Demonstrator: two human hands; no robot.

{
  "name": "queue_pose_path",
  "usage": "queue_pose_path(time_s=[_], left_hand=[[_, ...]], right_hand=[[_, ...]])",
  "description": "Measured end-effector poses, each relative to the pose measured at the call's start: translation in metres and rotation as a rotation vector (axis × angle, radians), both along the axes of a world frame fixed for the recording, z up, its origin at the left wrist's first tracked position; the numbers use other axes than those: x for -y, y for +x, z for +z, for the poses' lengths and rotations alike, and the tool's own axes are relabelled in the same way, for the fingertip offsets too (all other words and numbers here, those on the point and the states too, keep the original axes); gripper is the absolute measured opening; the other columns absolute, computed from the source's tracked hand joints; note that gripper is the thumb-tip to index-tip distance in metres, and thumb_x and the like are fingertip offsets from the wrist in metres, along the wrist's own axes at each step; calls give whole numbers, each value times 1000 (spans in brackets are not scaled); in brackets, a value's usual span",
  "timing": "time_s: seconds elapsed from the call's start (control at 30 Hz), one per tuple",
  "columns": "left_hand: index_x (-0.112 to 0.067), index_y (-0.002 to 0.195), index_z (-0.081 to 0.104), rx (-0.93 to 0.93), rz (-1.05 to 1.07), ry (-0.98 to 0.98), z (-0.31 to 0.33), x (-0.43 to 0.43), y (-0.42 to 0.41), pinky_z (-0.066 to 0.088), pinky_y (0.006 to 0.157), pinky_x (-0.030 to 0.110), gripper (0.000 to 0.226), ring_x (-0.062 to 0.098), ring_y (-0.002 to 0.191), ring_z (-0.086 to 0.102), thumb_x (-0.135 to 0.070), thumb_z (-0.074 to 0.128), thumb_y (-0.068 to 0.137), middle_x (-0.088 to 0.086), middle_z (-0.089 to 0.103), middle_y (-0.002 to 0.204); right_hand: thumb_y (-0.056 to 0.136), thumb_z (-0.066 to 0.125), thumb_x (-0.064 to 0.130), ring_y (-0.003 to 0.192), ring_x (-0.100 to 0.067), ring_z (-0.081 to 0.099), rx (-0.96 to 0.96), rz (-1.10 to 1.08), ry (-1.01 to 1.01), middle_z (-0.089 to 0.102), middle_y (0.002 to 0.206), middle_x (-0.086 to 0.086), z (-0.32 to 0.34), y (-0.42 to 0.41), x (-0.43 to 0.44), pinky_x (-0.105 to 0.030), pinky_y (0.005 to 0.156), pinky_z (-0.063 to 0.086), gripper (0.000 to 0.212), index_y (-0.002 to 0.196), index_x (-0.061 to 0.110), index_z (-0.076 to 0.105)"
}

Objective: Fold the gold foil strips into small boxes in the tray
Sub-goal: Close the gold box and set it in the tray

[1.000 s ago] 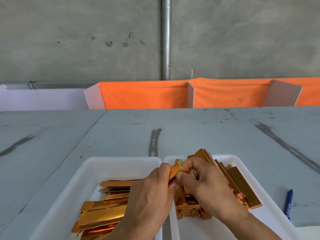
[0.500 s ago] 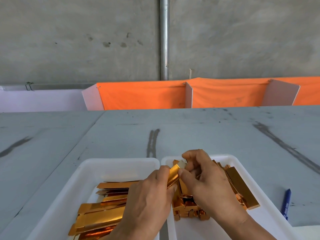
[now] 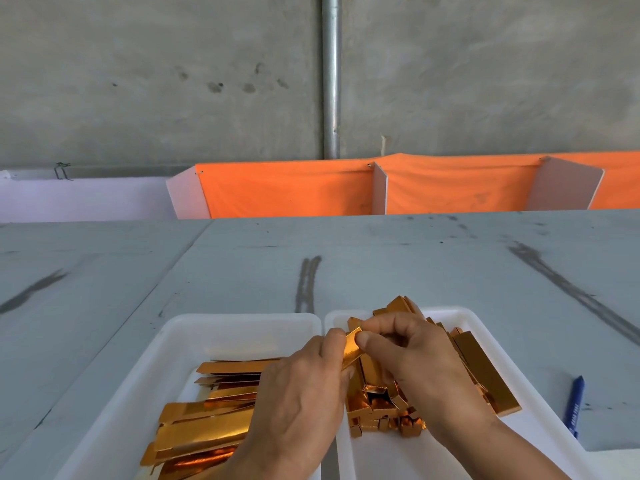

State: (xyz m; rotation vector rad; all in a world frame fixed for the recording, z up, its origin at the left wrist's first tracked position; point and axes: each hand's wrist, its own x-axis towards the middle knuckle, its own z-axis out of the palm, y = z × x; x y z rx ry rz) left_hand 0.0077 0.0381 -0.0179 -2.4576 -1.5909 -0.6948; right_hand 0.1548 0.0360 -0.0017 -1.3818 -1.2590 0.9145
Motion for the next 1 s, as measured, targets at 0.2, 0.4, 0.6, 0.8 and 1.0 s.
queue_pose_path(time_s=[0.2,0.4,0.6,0.8,1.0], left_hand=[[-33,129,24,-38,1,30,1,2,2,32,63,18,33,8,88,59,-45,36,100,-12,56,109],[-34,128,25,-14,3,40,0,3,1,32,62,17,32,6,81,53,-44,36,100,-12,55,107],[-38,130,24,39,-5,44,0,3,0,28,62,14,35,4,81,49,-51,34,98,-16,54,108],[-44,120,33,241,-90,-65,2,6,-4,33,58,6,38,4,73,49,-64,39,89,-21,42,87],[-38,107,52,366,-212,-106,6,5,-11,34,56,10,37,4,73,53,-64,48,82,-20,50,81]], right_hand=[[85,76,24,78,-9,65,2,-56,-52,71,89,1,4,-1,1,-21,68,47,6,78,24,76],[85,75,25,57,0,57,-118,25,-141,65,64,6,7,1,3,-17,59,45,8,79,19,76],[95,61,38,60,-5,56,-165,120,-132,65,67,2,7,1,4,-20,66,49,30,77,18,75],[95,62,31,61,-15,61,-316,185,-153,69,76,-13,13,6,4,-24,64,54,30,75,11,73],[87,68,20,47,-18,52,-367,253,-114,63,63,-13,20,11,5,-22,49,45,28,59,18,66]])
